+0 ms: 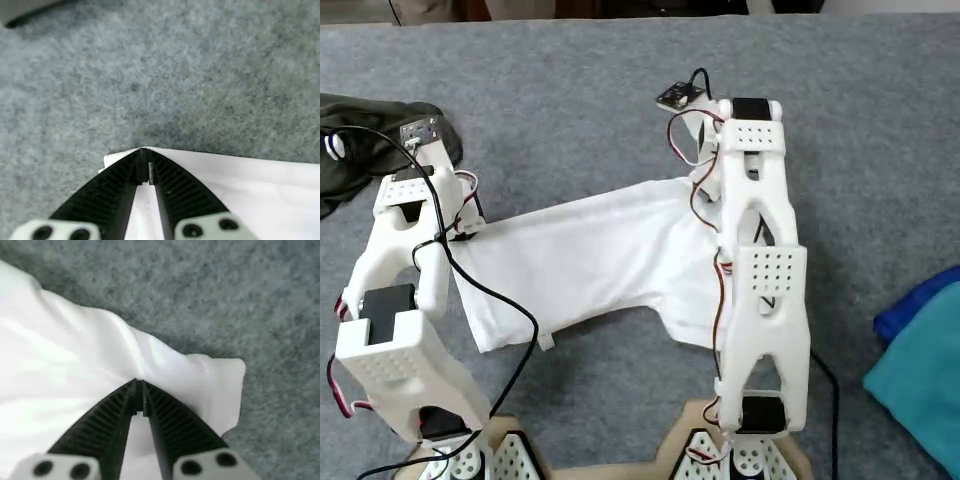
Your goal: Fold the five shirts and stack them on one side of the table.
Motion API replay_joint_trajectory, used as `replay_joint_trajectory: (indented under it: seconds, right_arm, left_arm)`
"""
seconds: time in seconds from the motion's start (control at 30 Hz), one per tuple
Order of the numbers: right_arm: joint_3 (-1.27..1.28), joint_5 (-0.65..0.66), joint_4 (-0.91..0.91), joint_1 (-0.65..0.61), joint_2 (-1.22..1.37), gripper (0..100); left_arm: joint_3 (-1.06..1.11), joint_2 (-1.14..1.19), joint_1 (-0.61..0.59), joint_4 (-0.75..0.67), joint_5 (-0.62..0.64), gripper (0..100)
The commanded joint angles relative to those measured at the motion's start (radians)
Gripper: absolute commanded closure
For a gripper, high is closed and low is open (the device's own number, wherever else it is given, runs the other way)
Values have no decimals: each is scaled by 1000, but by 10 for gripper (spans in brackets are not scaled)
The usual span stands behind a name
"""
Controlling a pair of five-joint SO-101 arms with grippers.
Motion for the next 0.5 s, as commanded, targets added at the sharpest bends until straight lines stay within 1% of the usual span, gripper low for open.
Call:
replay_joint_trajectory:
  seconds: [0.0,0.13,0.27,0.47]
  right_arm:
    - [-87,48,74,-45,-33,993]
    - [-252,41,137,-62,-94,993]
    - [-387,43,146,-24,-108,993]
    - [-395,49,84,-21,10,993]
  left_arm:
    - [2,-21,-66,-2,-9,981]
    - [34,-41,-66,-35,-9,981]
    - [40,-41,-66,-40,-9,981]
    - [40,-41,-66,-41,-9,981]
